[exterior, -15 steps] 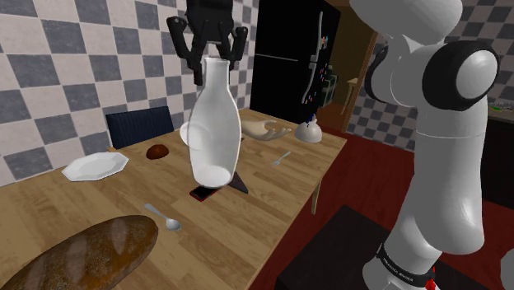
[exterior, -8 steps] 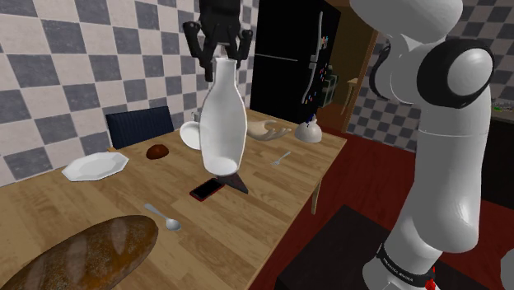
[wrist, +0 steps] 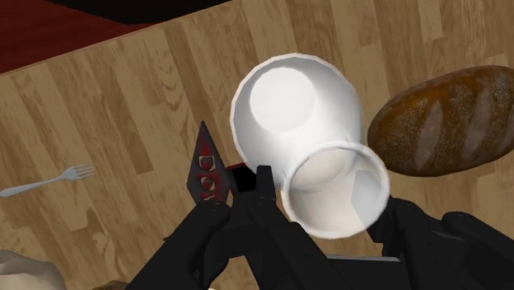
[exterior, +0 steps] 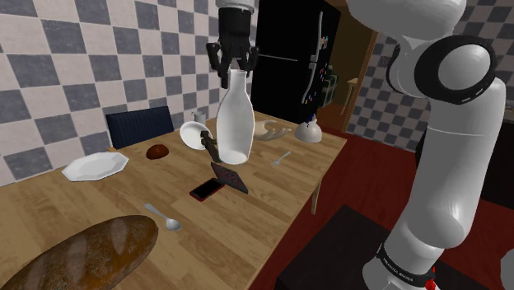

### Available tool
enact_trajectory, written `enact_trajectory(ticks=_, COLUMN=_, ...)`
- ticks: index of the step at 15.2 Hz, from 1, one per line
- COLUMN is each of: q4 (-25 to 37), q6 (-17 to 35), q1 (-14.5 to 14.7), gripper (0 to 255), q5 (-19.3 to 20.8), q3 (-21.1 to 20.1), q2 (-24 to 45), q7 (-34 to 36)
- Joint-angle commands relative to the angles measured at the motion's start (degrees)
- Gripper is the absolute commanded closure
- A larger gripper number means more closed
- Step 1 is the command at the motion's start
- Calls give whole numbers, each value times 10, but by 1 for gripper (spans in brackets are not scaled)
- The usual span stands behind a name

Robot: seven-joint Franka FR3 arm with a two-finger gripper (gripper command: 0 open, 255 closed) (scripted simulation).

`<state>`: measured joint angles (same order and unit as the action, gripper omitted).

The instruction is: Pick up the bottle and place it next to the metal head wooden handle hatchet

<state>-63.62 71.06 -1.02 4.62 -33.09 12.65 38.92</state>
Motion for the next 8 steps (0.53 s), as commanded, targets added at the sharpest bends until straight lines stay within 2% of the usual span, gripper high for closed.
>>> enact_trajectory(ticks=1, q4=-25, q6=16, q1=-21, gripper=255, q5=-6, q3=9, q2=-10, q7=-26)
enact_trajectory(ticks=8, q4=-36, q6=48, q1=-71, gripper=255, q5=4, q3=41, q2=13, q7=-110)
